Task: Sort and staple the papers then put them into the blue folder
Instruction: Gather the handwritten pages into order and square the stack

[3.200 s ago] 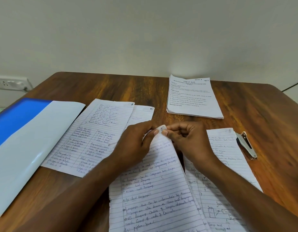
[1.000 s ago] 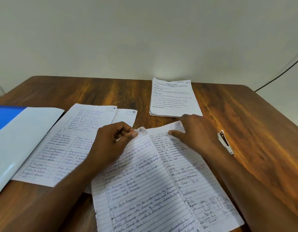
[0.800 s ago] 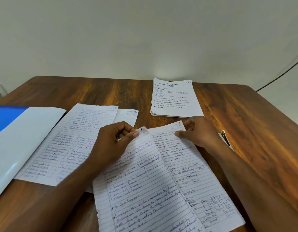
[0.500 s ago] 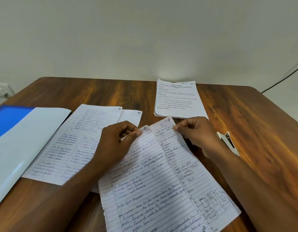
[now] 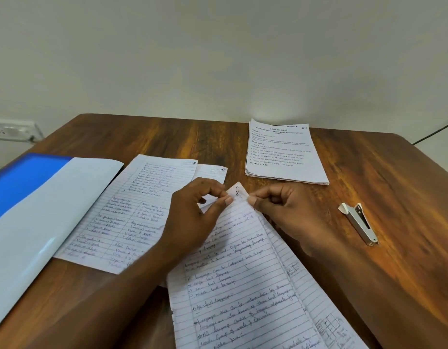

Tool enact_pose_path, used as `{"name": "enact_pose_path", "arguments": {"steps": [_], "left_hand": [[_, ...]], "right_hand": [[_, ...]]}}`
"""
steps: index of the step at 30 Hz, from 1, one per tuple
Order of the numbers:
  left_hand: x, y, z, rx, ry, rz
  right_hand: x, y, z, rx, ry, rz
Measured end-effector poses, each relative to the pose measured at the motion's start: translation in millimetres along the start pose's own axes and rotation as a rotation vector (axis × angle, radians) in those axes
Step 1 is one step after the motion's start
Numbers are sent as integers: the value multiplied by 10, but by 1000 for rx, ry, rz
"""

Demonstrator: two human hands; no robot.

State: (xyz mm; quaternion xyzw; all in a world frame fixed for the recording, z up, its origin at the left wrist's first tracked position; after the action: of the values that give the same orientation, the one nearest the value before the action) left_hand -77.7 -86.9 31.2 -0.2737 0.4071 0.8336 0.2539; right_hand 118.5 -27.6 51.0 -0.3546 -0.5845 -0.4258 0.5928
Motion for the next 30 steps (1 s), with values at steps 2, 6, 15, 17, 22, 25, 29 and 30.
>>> {"name": "enact_pose_path", "arguments": {"steps": [2, 6, 15, 17, 22, 25, 29, 30], "left_hand": [[23, -6, -1, 11, 41, -22], [57, -24, -5, 17, 113, -51], [97, -66, -49, 13, 250, -127], [99, -63, -60, 2, 263, -114], [66, -30, -88, -28, 255, -47], [67, -20, -94, -43, 265, -51], [78, -14, -86, -47, 271, -65], [83, -25, -87, -27, 273, -66]], "right_hand": [[-2, -21, -8, 16, 1, 32], [-12, -25, -17, 45, -1, 34], [-64, -46, -29, 54, -14, 75], [-77, -50, -35, 47, -21, 69], [-60, -109, -59, 16, 17, 39], [-62, -167, -89, 19, 88, -141], [-110, -220, -104, -3, 104, -193], [-121, -221, -102, -11, 97, -184]]}}
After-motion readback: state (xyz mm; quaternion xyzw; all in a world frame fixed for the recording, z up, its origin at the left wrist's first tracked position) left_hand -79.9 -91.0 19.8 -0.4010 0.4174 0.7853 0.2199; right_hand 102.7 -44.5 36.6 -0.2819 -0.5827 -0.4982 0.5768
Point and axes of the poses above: each hand's wrist, its own z-axis towards the middle knuckle, its own y-axis out of the back of the hand, x = y × z, the point moved 6 cm from there along z, towards the middle knuckle, and after that the axes turned 14 degrees about z, right-handed, at the moved point
